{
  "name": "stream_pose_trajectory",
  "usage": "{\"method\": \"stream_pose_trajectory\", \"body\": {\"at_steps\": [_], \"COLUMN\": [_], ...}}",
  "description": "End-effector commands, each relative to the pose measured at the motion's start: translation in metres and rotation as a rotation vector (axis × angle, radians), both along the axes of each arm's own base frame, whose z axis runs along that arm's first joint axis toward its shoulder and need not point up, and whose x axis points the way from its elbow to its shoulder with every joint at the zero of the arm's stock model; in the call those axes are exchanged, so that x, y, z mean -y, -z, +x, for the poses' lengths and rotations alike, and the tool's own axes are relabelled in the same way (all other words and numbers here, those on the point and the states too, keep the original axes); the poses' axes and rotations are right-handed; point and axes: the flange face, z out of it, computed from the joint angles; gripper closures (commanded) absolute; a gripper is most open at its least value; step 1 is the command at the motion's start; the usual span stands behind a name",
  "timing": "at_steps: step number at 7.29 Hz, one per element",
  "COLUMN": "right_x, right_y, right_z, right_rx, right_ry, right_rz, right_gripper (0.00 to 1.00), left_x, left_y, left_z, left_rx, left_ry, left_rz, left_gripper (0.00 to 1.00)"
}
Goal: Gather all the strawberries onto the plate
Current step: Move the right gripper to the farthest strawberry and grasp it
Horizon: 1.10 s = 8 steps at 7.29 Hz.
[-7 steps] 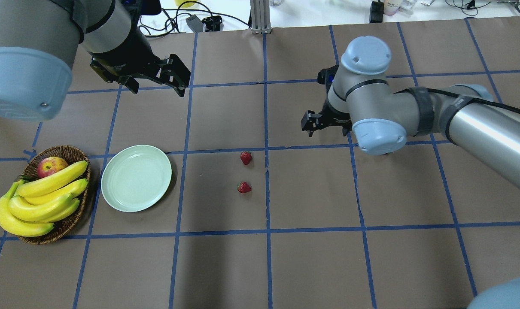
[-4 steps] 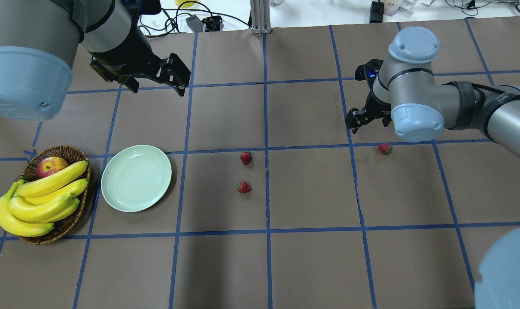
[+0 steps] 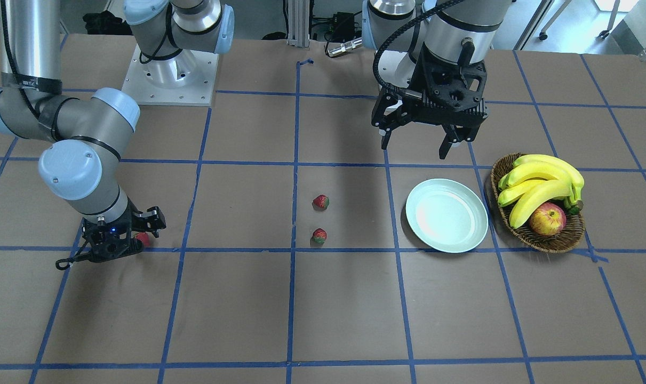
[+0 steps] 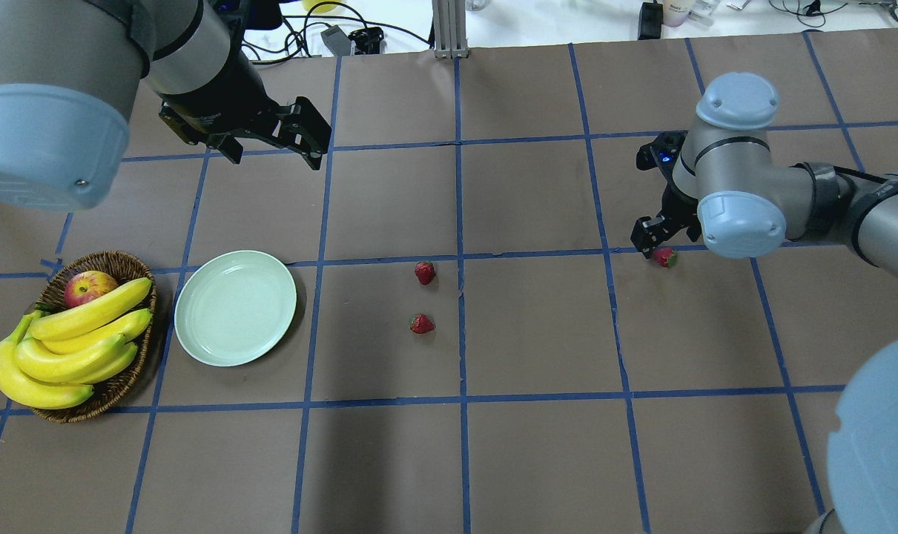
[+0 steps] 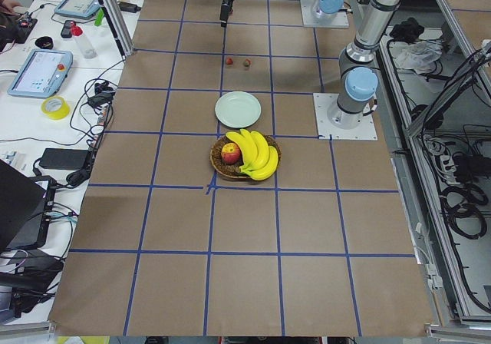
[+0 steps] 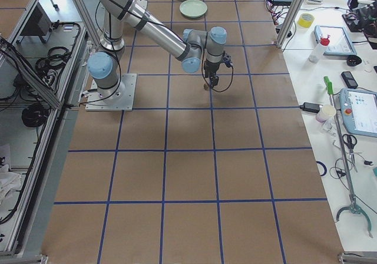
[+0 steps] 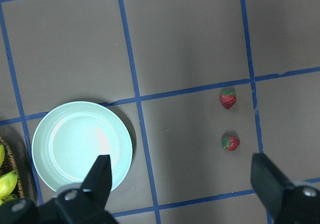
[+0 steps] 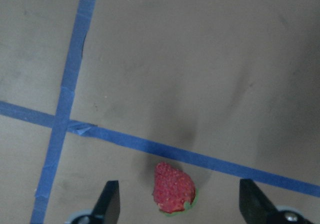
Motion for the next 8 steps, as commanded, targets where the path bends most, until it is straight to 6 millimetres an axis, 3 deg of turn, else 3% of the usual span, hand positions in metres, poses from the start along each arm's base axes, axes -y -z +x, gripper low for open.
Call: {"method": "stream_pose_trajectory", "body": {"at_steps": [1, 3, 4, 5, 7, 8], "right_x": [-0.011, -0.011, -0.011, -0.011, -0.008, -0.009], "right_y": [0.016, 0.021, 0.019, 0.019, 0.017, 0.016], "right_z": [-0.001, -0.001, -0.001, -0.001, -0.001, -0.001], "right_rx": [0.009, 0.010, 0.008, 0.010, 0.015, 0.016], "right_ry": [-0.012, -0.012, -0.012, -0.012, -0.008, 0.006], "right_rz": [0.037, 0.044, 0.041, 0.041, 0.033, 0.031], "right_gripper": [0.33, 0.34, 0.41, 0.49, 0.78, 0.80], "left_x": [0.001, 0.001, 0.000, 0.000, 0.002, 0.002], "left_y": [-0.002, 0.001, 0.001, 0.001, 0.003, 0.009], "left_z": [0.001, 0.001, 0.000, 0.000, 0.001, 0.001], "left_rx": [-0.001, 0.001, 0.001, 0.001, 0.002, 0.006], "left_ry": [-0.003, -0.003, -0.002, -0.003, -0.008, 0.002], "left_rz": [-0.004, 0.001, 0.001, 0.002, 0.005, 0.017], "left_gripper": [0.00, 0.00, 0.00, 0.00, 0.00, 0.00]}}
